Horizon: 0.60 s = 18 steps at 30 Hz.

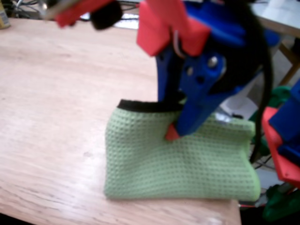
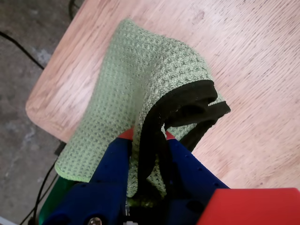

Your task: Clean the table

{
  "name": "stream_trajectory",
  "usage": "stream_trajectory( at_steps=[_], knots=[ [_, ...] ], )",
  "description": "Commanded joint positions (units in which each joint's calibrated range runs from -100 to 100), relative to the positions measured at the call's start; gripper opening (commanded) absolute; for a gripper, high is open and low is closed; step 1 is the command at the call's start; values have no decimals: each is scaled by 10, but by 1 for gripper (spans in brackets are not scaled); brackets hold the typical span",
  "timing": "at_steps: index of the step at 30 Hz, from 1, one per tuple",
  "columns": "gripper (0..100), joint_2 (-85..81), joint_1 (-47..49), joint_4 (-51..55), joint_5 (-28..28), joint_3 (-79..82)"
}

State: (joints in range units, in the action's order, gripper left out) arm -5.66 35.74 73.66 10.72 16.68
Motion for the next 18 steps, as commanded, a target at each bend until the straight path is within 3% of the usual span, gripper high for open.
stream_trajectory(
  at_steps=[1, 9, 13, 14, 18],
  knots=[
    [0, 47, 6, -11, 0, -2],
    [1, 190, -4, -12, 2, -14],
    [0, 181, -195, -12, 4, -15],
    [0, 184, -320, -12, 4, -15],
    [0, 190, -532, -12, 23, -15]
  ],
)
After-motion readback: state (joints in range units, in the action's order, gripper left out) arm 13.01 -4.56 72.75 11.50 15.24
